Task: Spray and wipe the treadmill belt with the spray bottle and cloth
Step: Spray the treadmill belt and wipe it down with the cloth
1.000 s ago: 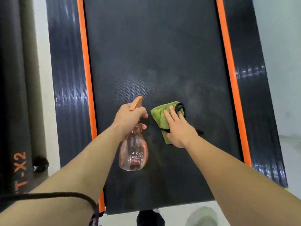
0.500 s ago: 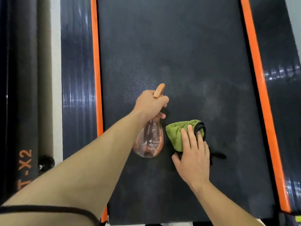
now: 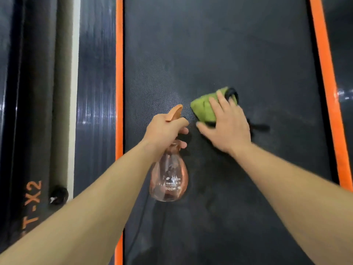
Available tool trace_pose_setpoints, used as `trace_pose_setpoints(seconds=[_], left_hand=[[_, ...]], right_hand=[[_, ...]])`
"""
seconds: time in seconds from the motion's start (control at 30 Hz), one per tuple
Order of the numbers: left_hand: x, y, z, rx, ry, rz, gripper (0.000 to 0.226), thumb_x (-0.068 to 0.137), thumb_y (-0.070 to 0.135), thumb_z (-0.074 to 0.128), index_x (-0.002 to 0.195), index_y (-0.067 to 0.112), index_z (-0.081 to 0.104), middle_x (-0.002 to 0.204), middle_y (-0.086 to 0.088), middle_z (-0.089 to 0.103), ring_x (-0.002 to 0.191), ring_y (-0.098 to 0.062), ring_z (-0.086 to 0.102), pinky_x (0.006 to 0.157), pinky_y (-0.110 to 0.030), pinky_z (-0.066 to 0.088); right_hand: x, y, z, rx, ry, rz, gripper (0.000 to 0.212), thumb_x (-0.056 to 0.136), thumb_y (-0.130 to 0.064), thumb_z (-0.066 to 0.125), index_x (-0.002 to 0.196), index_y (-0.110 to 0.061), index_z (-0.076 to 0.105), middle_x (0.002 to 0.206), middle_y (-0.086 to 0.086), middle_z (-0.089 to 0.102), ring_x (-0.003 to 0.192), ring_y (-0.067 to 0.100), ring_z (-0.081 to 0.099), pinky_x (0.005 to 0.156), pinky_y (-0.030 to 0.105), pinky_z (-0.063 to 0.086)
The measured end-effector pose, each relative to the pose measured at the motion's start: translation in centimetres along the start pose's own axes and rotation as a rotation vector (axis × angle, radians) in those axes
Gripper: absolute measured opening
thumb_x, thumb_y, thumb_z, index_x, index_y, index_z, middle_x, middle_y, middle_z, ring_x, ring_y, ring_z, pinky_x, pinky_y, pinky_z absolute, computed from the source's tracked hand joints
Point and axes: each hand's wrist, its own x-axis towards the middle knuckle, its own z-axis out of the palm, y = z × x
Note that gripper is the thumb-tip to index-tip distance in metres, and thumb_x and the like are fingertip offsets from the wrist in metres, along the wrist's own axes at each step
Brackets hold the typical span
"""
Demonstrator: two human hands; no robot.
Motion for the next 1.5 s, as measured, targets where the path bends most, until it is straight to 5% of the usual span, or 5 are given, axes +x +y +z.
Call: trace_pose_setpoints(seconds=[0.37, 0.57, 0.8, 0.93, 1.5], left_hand=[[1.0, 0.2, -2.9, -0.013, 0.088, 0.02, 0.016, 0.078, 0.025, 0.071, 0.082, 0.01, 0.072, 0.098, -0.017, 0.08, 0.052, -0.031, 0.069, 0.063, -0.038, 0.052], [1.6, -0.9, -2.3, 0.113, 0.016, 0.102, 0.012, 0.083, 0.022, 0.069, 0.082, 0.01, 0.071, 0.091, -0.012, 0.079, 0.047, -0.029, 0.068, 0.064, -0.039, 0.054], [-0.5, -1.9, -1.4, 0.005, -0.048, 0.027, 0.024, 0.079, 0.02, 0.071, 0.092, 0.0, 0.074, 0.086, -0.016, 0.073, 0.051, -0.024, 0.062, 0.062, -0.04, 0.059], [-1.0, -2.2, -0.7, 0.032, -0.035, 0.008, 0.018, 0.095, 0.013, 0.068, 0.103, -0.002, 0.069, 0.092, -0.016, 0.074, 0.047, -0.027, 0.061, 0.056, -0.031, 0.052], [-7.6, -4.4, 11.7, 0.324, -0.237, 0.108, 0.032, 0.076, 0.031, 0.074, 0.096, 0.007, 0.072, 0.105, -0.018, 0.075, 0.06, -0.021, 0.071, 0.075, -0.051, 0.066]], right_hand=[[-2.3, 0.2, 1.4, -0.187, -0.105, -0.593, 0.08, 0.085, -0.05, 0.07, 0.153, -0.019, 0.041, 0.164, 0.006, 0.034, 0.142, 0.037, 0.042, 0.114, 0.049, 0.039], [8.2, -1.7, -0.5, -0.152, 0.037, -0.145, 0.073, 0.095, -0.049, 0.057, 0.154, -0.013, 0.036, 0.166, 0.011, 0.027, 0.142, 0.042, 0.036, 0.114, 0.052, 0.034], [-1.2, -0.3, 0.5, -0.258, -0.171, -0.51, 0.081, 0.091, -0.057, 0.057, 0.159, -0.025, 0.027, 0.17, 0.002, 0.016, 0.15, 0.035, 0.029, 0.118, 0.05, 0.031], [5.2, -0.1, -1.4, -0.229, -0.123, -0.169, 0.076, 0.098, -0.057, 0.048, 0.16, -0.02, 0.021, 0.171, 0.006, 0.008, 0.149, 0.038, 0.025, 0.116, 0.052, 0.031], [-28.0, 7.1, 1.8, -0.142, -0.202, 0.078, 0.103, 0.078, -0.048, 0.081, 0.161, -0.027, 0.023, 0.17, 0.0, 0.016, 0.15, 0.034, 0.032, 0.118, 0.051, 0.037]])
